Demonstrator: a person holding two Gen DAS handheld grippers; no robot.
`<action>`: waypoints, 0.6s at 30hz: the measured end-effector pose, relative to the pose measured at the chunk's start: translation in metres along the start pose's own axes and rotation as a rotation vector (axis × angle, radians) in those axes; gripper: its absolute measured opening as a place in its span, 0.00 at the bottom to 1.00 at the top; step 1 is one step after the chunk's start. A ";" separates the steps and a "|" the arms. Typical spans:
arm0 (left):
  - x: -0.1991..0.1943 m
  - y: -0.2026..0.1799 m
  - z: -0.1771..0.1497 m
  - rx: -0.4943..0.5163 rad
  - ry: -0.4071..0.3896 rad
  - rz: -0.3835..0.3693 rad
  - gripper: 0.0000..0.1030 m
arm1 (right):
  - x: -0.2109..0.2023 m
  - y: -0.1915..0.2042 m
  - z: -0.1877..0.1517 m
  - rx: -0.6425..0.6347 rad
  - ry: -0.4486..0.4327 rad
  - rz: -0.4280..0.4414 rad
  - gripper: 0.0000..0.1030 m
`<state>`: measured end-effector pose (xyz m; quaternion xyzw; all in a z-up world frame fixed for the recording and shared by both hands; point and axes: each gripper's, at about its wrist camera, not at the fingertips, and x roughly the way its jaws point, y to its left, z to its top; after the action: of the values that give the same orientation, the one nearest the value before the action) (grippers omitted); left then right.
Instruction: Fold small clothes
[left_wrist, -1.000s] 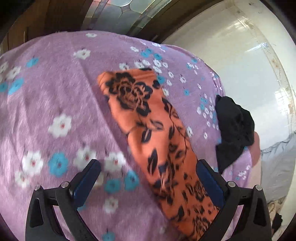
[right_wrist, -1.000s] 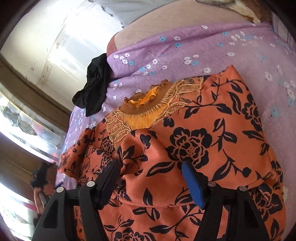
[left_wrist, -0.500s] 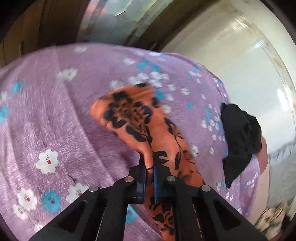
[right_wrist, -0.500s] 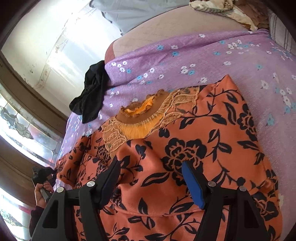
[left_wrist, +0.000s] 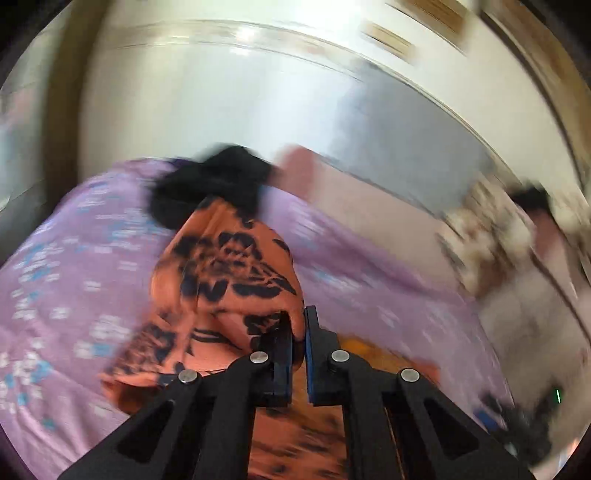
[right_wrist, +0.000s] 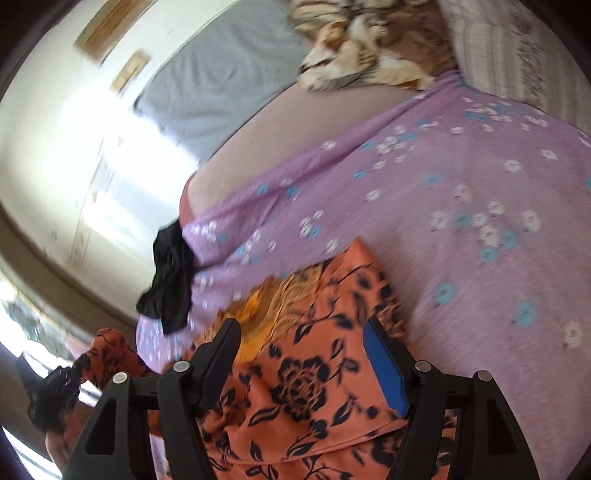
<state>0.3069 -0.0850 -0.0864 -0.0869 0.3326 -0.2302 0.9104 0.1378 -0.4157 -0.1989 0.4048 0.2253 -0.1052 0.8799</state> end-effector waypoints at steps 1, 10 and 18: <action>0.008 -0.022 -0.009 0.038 0.027 -0.033 0.05 | -0.003 -0.006 0.004 0.020 -0.009 0.000 0.70; 0.045 -0.121 -0.066 0.289 0.230 -0.126 0.66 | -0.012 -0.017 0.020 0.045 -0.018 0.053 0.75; 0.051 -0.002 -0.040 0.081 0.163 0.233 0.73 | 0.029 -0.005 0.005 0.018 0.162 -0.021 0.76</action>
<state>0.3149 -0.1112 -0.1458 0.0081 0.4037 -0.1427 0.9037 0.1628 -0.4226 -0.2138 0.4176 0.2990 -0.0835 0.8539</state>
